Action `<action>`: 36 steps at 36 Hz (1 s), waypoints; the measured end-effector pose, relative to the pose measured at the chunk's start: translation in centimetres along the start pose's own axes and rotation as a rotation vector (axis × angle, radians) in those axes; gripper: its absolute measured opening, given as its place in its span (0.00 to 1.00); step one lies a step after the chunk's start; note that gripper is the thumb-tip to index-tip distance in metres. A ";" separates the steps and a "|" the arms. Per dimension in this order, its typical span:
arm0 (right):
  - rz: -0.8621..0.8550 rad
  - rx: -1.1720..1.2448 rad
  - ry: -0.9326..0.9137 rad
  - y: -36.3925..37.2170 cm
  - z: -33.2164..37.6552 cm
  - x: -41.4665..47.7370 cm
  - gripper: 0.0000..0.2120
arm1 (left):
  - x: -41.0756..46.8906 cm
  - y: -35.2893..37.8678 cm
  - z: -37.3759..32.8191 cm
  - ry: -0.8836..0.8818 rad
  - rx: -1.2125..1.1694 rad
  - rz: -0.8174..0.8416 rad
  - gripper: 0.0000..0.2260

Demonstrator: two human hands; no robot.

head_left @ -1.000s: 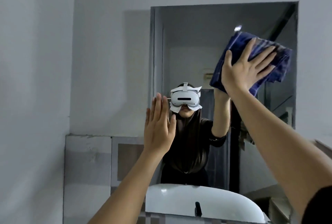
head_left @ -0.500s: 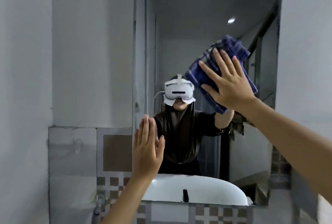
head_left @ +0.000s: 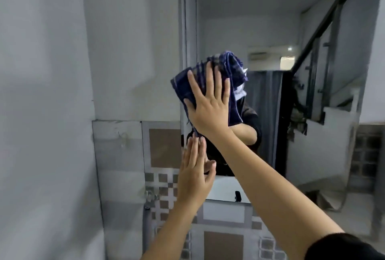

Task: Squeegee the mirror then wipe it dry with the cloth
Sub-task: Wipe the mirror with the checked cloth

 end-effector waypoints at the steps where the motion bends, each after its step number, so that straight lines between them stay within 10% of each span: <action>1: 0.051 -0.030 -0.108 0.4 0.1 -0.4 0.29 | -0.3 0.1 0.0 -0.005 -0.002 -0.005 0.32; 11: 0.336 -0.406 -0.616 -6.5 -11.0 -4.4 0.27 | -0.2 0.2 -0.5 0.056 -0.047 -0.113 0.29; 20: -0.047 -0.228 0.148 -13.5 -21.0 -7.7 0.29 | 14.2 -5.9 -1.5 0.223 0.082 -0.331 0.21; 28: -0.408 0.016 0.727 -5.0 -12.1 -10.6 0.31 | 18.9 -9.2 -1.2 0.298 0.077 -0.316 0.20; 36: 0.143 -0.168 -0.139 3.9 -1.9 -14.4 0.27 | 18.3 -9.4 -0.7 0.326 0.016 -0.179 0.24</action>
Point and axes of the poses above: each hand's wrist, its own x-axis towards the middle knuckle, its own y-axis out of the palm, z = x × y, the point moved 4 cm from there along x, towards the middle knuckle, and after that the axes turned 9 degrees about x, right-handed, at the moved point
